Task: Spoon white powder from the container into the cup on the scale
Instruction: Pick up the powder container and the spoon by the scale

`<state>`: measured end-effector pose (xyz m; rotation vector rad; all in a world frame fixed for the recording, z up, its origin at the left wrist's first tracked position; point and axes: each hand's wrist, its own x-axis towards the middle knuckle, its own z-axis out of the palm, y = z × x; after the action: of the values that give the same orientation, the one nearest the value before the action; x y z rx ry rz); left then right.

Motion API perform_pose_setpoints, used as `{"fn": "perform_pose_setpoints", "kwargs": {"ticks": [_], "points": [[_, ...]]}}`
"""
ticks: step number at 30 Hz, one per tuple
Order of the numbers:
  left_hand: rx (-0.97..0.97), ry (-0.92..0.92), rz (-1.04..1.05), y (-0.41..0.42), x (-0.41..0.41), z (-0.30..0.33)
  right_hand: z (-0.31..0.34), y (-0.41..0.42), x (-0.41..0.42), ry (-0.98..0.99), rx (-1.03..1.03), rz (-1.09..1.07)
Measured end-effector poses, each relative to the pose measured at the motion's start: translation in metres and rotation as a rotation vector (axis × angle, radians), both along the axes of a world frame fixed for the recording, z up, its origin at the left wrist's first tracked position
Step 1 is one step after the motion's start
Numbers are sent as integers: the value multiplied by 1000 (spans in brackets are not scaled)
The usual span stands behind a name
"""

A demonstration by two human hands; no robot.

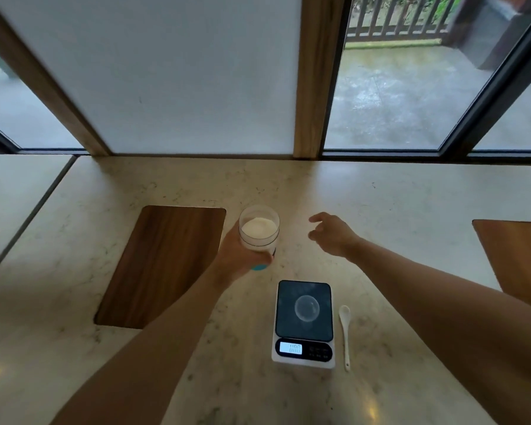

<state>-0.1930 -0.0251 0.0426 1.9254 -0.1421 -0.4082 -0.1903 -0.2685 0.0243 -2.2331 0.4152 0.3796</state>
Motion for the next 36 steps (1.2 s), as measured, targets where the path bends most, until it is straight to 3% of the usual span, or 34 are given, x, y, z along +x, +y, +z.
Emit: {"fn": "perform_pose_setpoints", "kwargs": {"ticks": [8, 21, 26, 36], "points": [[16, -60, -22, 9, -49, -9, -3, 7, -69, 21, -11, -53], [69, 7, -81, 14, -97, -32, -56, 0, -179, 178, -128, -185], [74, -7, -106, 16, -101, -39, -64, -8, -197, 259, -233, -155], [124, 8, -99, 17, -104, -44, -81, 0, -215, 283, -202, -155]]}}
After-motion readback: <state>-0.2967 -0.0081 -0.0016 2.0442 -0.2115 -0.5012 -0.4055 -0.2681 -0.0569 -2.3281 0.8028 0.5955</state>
